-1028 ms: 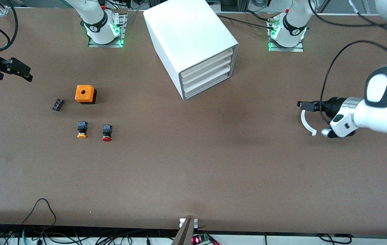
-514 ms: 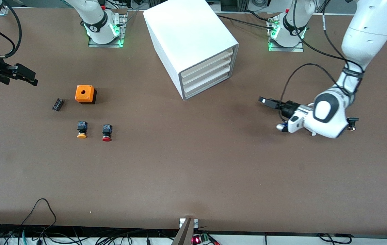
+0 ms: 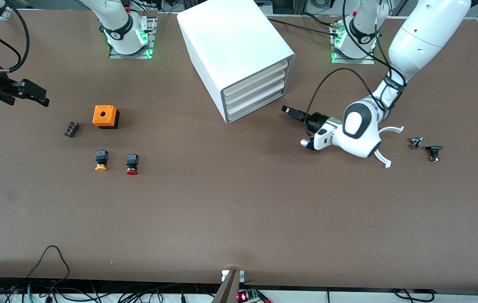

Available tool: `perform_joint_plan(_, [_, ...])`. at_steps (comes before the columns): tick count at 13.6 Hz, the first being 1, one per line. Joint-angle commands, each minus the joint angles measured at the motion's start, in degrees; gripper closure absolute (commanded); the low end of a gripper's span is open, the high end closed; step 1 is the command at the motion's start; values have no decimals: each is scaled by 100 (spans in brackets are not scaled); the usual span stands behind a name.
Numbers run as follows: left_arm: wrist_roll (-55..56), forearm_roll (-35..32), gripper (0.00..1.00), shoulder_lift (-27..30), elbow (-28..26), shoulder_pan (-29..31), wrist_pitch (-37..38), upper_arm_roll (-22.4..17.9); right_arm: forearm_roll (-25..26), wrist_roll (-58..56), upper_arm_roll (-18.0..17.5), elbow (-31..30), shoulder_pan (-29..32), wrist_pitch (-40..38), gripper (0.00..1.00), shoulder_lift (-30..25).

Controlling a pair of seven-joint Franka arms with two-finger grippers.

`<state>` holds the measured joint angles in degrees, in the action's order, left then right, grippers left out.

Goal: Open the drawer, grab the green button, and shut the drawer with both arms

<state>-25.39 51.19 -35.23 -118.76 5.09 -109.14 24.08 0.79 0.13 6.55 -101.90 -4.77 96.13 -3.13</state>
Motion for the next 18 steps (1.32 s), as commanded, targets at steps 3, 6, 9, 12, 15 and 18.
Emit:
perform_joint_plan(3, [-220, 566, 10, 280, -700, 44, -626, 624, -88, 75, -5, 144, -234, -24, 0, 303])
perform_joint_plan(6, [-238, 638, 16, 289, -885, 44, -740, 800, -97, 75, -13, 188, -340, 108, 0, 479])
perform_joint_plan(9, [-238, 638, 40, 280, -929, 44, -942, 844, -88, 75, -5, 363, -682, 135, 0, 664])
perform_joint_plan(12, [-395, 559, 100, 289, -991, 44, -969, 871, -131, -22, -13, 504, -832, 134, 0, 840])
perform_joint_plan(15, [-414, -43, 100, 429, -843, 394, -978, 574, -596, -31, -13, 522, -877, 161, 0, 954])
perform_joint_plan(18, [-423, -1075, 100, 438, -114, 606, -969, 11, -659, -145, -13, 811, -1113, 196, 0, 1252])
